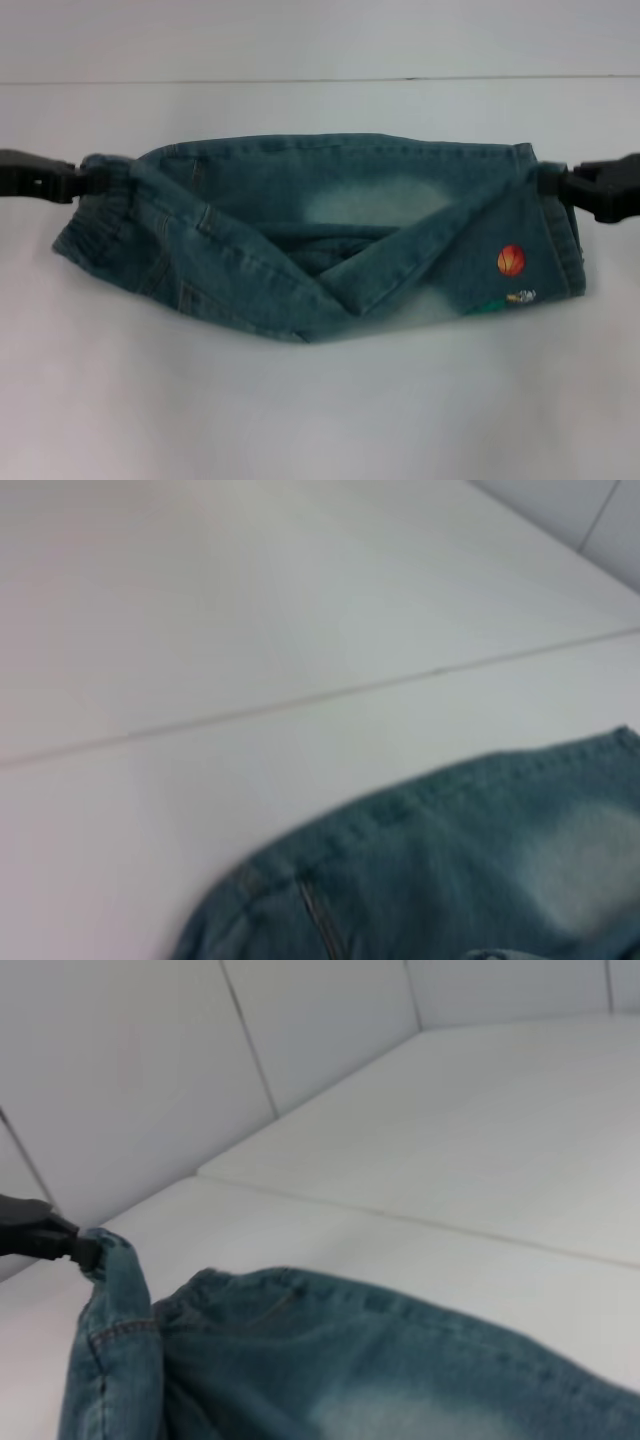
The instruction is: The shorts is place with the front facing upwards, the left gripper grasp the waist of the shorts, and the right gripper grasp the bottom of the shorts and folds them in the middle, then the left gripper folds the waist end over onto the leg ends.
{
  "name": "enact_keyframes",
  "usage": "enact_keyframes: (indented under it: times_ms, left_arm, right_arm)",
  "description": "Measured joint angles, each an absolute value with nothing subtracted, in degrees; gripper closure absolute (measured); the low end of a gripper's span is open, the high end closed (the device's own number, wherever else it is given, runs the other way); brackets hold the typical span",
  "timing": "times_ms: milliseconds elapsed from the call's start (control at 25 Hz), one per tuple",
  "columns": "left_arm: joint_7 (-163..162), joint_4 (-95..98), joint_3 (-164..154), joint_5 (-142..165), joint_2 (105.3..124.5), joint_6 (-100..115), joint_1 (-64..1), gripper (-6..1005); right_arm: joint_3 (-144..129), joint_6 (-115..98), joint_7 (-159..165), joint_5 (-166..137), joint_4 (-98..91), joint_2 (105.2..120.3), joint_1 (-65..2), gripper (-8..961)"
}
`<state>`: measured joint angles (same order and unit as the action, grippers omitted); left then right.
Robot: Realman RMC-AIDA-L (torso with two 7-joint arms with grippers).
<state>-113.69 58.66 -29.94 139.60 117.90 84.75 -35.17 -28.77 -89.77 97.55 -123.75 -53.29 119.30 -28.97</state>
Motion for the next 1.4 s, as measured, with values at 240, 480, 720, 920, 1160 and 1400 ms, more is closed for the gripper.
enact_keyframes:
  times_ms: [240,480,720,920,1160,1400]
  left_arm:
    - [-110.8,58.0,-30.2,136.8,119.29,80.5,-35.0,958]
    - [-111.4,55.7,-30.2,136.3,118.88,76.1,-35.6,959]
    - [-111.5,54.6,-30.1,136.1,118.72,72.2,-35.8,960]
    - [-112.1,54.5,-29.9,136.1,118.93,69.9,-35.6,959]
    - [-112.2,54.5,-29.8,136.0,119.3,67.2,-35.4,959]
    - [-111.7,54.1,-30.6,135.0,119.88,65.5,-35.3,958]
  right_arm:
    - [-29.0,-84.6,95.1,-120.9,-50.1,119.55,-30.0,904]
    - [-28.6,-78.5,94.8,-118.8,-48.0,119.23,-30.1,904]
    - [-28.6,-73.7,94.7,-118.4,-46.7,119.23,-30.1,903]
    - [-28.5,-71.0,94.6,-118.4,-46.2,119.36,-30.1,904]
    - [-28.7,-67.0,93.7,-117.7,-44.9,119.15,-30.2,904]
    - [-29.1,-64.5,91.1,-117.4,-43.5,119.4,-30.5,904]
